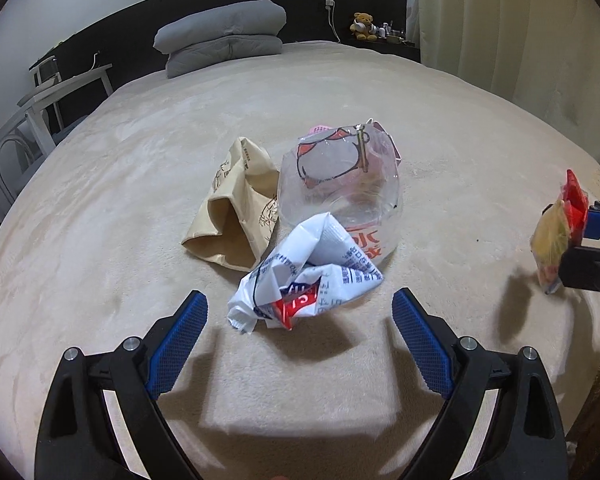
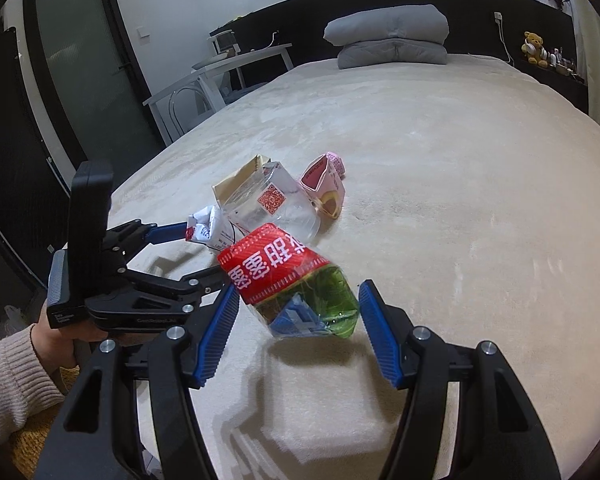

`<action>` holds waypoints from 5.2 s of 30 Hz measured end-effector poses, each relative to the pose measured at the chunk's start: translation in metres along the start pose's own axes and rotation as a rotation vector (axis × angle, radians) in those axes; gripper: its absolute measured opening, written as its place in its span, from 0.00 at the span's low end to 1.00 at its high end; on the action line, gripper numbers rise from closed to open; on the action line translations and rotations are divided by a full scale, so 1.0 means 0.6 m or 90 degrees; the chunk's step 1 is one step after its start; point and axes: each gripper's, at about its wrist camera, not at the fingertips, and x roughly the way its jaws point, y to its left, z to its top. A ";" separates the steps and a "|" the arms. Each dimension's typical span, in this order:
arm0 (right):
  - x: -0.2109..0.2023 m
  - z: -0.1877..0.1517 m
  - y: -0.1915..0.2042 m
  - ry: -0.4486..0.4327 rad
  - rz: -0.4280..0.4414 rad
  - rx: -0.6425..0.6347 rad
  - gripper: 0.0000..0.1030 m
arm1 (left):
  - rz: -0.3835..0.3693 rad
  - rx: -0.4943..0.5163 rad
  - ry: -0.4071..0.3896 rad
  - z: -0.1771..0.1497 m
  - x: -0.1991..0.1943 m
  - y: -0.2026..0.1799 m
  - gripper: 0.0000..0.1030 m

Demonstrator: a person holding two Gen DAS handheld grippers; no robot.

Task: Collect trash
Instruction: 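Grasp the red-labeled bottle with the right tool while the left tool grasps the white crumpled wrapper, then carry the red-labeled bottle and white wrapper down toward the floor bin, then open the right tool over the bin while the left tool releases the white wrapper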

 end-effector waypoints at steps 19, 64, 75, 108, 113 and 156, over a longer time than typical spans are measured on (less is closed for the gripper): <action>-0.023 -0.003 -0.017 -0.003 -0.011 0.008 0.60 | 0.019 -0.014 0.000 0.004 -0.017 -0.011 0.43; -0.247 -0.232 0.133 -0.056 -0.056 -0.014 0.60 | -0.092 -0.039 -0.113 -0.247 -0.348 -0.162 0.43; -0.270 -0.298 0.153 -0.025 -0.038 -0.003 0.60 | -0.130 -0.049 -0.080 -0.314 -0.370 -0.201 0.43; -0.090 -0.379 0.148 0.305 0.002 0.043 0.60 | -0.167 -0.190 0.114 -0.363 -0.270 -0.134 0.42; -0.060 -0.389 0.143 0.355 0.007 0.051 0.60 | -0.160 -0.196 0.134 -0.366 -0.255 -0.127 0.42; -0.125 -0.353 0.128 0.202 0.034 0.064 0.74 | -0.160 -0.216 0.120 -0.357 -0.266 -0.111 0.43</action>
